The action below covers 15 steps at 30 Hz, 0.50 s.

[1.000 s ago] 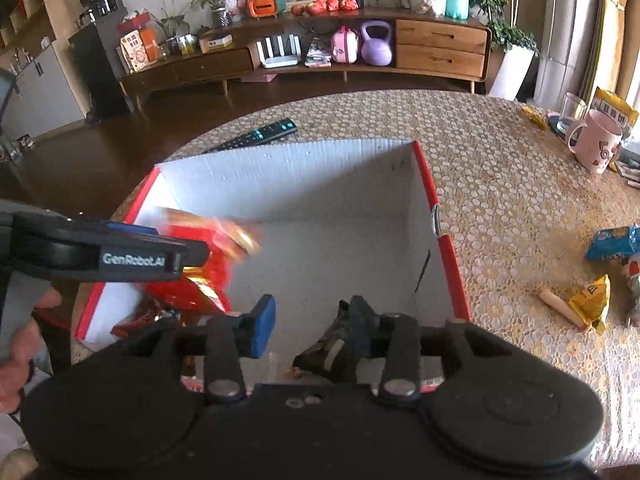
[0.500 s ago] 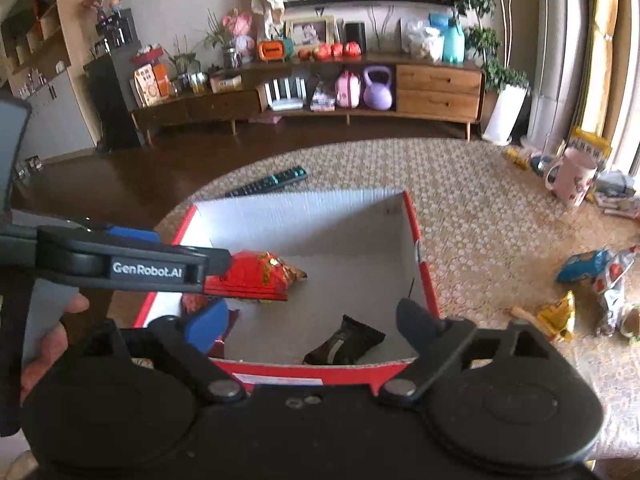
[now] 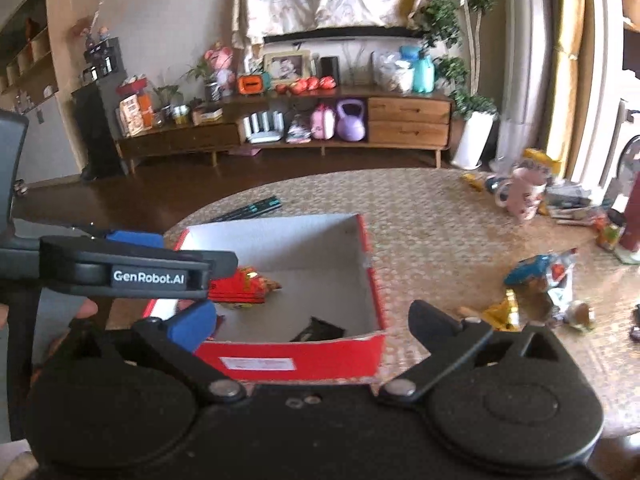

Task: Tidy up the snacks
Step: 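Move both open tools back toward the remaining snacks on the table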

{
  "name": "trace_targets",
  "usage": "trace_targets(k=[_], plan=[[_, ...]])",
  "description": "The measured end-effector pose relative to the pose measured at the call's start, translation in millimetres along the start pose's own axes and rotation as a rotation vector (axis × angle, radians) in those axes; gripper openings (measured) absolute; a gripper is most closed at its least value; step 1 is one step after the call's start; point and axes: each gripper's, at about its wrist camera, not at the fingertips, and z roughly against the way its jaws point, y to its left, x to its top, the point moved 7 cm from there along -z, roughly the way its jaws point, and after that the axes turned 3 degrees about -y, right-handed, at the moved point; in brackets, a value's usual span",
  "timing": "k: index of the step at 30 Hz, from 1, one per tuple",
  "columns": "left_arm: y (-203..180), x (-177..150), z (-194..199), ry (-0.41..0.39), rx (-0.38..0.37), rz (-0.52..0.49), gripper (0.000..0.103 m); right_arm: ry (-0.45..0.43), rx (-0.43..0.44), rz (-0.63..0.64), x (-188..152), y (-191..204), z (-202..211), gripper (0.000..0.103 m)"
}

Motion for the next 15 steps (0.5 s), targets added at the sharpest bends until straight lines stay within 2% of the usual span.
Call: trace_targets(k=[9,15], plan=[[-54,10,-29,0.016,-0.031,-0.015,0.084,-0.002,-0.052,-0.008,-4,-56,13,0.103],[-95,16,-64,0.055,-0.048,-0.034,0.084,0.031,-0.119,-0.038,-7,-117,13,0.103]])
